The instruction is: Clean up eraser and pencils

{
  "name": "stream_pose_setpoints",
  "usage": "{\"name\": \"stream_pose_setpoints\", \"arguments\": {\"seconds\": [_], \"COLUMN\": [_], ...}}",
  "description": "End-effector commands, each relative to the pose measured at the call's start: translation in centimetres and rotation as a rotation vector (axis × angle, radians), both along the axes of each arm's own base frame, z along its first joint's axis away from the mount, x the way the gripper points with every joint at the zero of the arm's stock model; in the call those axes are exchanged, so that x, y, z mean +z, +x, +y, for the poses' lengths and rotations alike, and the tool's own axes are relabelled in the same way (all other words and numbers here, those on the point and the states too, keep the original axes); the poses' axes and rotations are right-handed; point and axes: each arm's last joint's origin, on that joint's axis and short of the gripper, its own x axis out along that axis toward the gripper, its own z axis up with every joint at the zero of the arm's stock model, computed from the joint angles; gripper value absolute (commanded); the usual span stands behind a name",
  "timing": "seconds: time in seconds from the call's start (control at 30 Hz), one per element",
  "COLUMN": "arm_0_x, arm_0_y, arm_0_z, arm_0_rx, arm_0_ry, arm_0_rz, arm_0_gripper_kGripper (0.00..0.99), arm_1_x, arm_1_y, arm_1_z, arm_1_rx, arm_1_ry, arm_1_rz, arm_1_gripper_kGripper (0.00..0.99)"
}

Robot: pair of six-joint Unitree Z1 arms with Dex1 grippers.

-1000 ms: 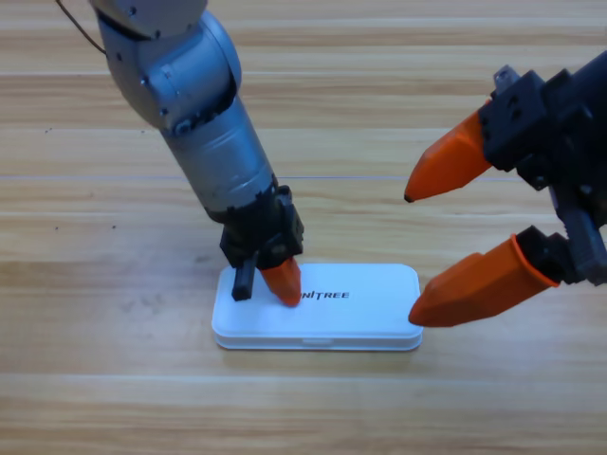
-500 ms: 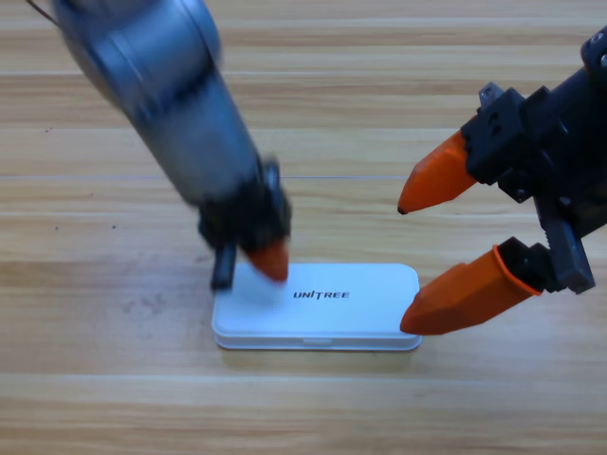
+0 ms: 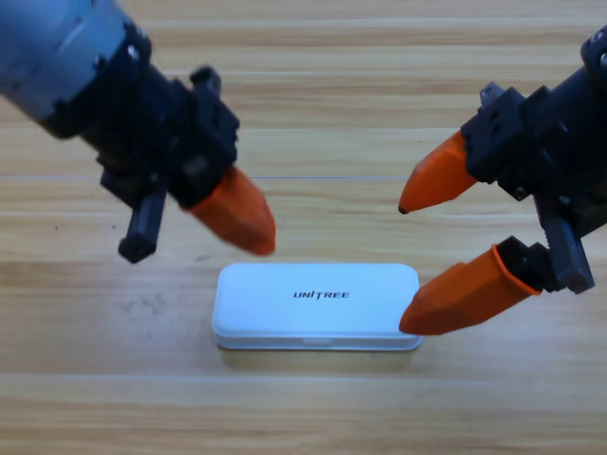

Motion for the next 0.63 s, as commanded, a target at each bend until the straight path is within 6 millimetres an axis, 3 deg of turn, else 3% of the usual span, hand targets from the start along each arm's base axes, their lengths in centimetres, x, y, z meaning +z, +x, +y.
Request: {"name": "stream_pose_setpoints", "arguments": {"seconds": [0.03,0.43,0.63], "arm_0_x": [-2.1,-1.2,-2.6], "arm_0_y": [-0.9,-1.4,-0.7], "arm_0_z": [-0.4,0.3,-0.2], "arm_0_rx": [-0.024,-0.023,0.005], "arm_0_ry": [0.068,0.047,0.105], "arm_0_rz": [0.048,0.020,0.029], "arm_0_gripper_kGripper": [0.990,0.990,0.990], "arm_1_x": [-1.5,-1.5,-1.6], "arm_1_y": [-0.4,-0.4,-0.4], "arm_1_z": [1.0,0.9,0.9], "arm_1_rx": [0.023,0.023,0.023], "arm_1_ry": [-0.034,-0.036,-0.038], "arm_1_rz": [0.037,0.038,0.039], "arm_1_gripper_kGripper": [0.974,0.983,0.985]}}
